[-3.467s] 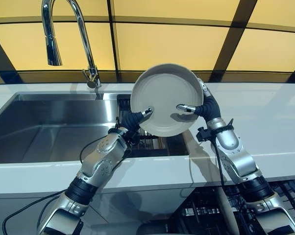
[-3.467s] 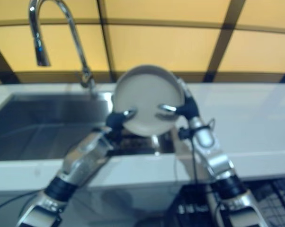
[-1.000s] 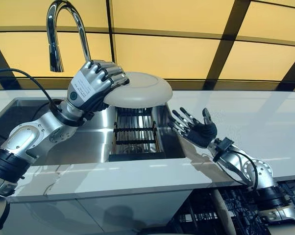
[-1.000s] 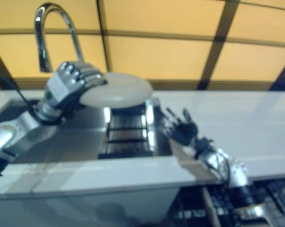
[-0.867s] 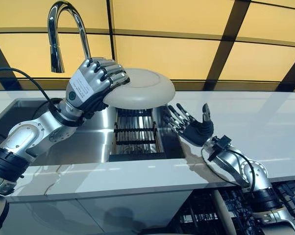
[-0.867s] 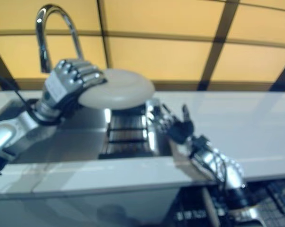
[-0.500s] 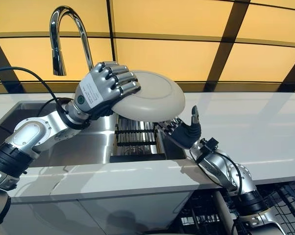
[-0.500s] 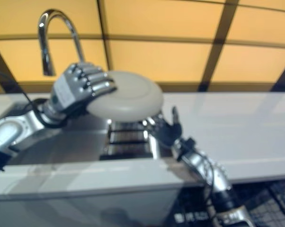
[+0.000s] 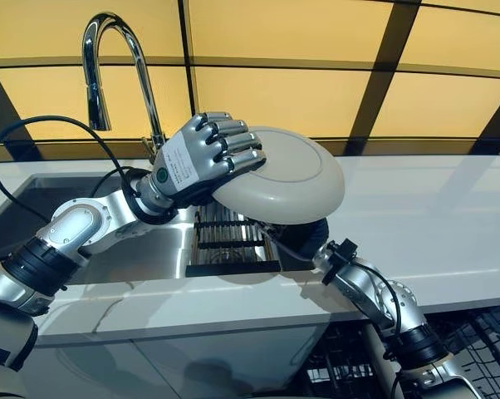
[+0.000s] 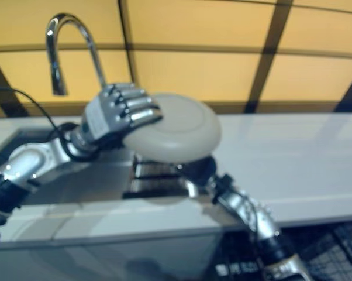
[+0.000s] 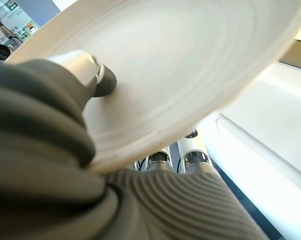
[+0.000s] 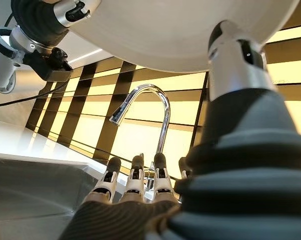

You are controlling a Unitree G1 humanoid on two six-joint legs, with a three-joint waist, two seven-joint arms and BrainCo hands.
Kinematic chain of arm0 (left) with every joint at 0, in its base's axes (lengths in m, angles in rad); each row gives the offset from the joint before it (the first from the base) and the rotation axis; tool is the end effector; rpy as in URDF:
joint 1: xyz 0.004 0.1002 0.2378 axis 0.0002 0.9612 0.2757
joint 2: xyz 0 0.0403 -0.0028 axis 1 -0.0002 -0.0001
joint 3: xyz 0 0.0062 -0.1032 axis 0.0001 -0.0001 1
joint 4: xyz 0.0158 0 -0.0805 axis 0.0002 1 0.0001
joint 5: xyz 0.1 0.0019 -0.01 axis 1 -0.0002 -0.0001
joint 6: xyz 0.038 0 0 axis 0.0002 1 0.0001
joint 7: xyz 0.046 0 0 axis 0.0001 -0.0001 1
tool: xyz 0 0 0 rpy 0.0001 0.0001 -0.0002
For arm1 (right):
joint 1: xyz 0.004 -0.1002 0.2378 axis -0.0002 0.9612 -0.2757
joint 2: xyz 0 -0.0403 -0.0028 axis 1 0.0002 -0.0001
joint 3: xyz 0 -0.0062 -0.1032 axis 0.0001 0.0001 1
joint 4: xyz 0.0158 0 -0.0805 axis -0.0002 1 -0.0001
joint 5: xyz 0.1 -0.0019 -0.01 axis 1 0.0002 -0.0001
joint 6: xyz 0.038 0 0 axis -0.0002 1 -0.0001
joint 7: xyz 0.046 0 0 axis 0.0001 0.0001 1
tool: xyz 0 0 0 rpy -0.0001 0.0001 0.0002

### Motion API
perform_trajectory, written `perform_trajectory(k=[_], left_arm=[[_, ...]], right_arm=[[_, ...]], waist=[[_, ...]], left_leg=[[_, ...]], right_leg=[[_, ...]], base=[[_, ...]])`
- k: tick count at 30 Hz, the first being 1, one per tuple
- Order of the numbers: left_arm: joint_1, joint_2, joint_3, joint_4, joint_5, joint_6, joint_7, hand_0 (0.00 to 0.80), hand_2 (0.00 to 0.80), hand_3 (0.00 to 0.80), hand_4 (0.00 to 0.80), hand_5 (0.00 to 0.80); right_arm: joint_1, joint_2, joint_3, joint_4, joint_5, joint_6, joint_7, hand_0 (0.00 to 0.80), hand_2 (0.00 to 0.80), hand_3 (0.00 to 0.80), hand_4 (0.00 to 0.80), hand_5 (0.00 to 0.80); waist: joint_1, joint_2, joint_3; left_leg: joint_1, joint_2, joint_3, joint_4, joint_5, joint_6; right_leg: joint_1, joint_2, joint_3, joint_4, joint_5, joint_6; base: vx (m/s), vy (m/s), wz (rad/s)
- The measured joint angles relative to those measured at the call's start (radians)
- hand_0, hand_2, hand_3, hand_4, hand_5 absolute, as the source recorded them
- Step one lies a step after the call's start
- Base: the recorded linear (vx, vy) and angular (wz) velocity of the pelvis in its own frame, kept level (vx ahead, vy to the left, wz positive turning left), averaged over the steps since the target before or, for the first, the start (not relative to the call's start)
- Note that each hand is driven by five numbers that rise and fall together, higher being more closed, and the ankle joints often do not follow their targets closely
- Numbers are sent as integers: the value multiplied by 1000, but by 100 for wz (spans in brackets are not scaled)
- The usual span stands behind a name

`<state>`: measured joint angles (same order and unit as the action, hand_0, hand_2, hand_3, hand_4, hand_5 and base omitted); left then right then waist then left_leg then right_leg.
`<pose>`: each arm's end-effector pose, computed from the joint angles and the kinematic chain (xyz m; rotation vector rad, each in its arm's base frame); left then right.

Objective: Take plates into dishwasher

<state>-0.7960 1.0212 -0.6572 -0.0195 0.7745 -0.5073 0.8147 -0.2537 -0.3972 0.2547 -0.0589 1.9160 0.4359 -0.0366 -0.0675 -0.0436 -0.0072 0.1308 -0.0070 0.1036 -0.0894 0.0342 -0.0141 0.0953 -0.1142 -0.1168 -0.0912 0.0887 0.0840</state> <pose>0.2666 0.1775 0.2038 1.2940 -1.5896 -0.2084 0.2323 -0.1399 0.1001 1.3520 0.4599 0.6960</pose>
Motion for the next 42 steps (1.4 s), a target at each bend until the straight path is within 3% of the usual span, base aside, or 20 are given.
perform_trajectory(k=[12,35,42], left_arm=[[-8,16,-35,0,1,-9,-29,800,800,800,800,800],[-14,57,-10,-8,-1,65,35,800,800,800,800,800],[-16,70,7,-28,-2,81,34,800,800,800,800,800]], right_arm=[[3,-19,-8,-1,0,-42,-82,0,0,0,0,0],[23,-29,-8,50,1,28,-194,0,0,0,0,0],[23,-29,-8,65,1,19,-201,0,0,0,0,0]], waist=[[-2,5,3],[0,-6,19],[0,-4,21]], left_leg=[[-2,0,3,-1,-1,-1],[-2,1,0,-1,-1,-1],[-2,1,0,-1,-1,-1]], right_leg=[[-4,0,3,0,0,0],[-4,0,2,-1,0,0],[-4,1,1,-1,0,0]], base=[[0,0,0],[0,0,0],[0,0,0]])
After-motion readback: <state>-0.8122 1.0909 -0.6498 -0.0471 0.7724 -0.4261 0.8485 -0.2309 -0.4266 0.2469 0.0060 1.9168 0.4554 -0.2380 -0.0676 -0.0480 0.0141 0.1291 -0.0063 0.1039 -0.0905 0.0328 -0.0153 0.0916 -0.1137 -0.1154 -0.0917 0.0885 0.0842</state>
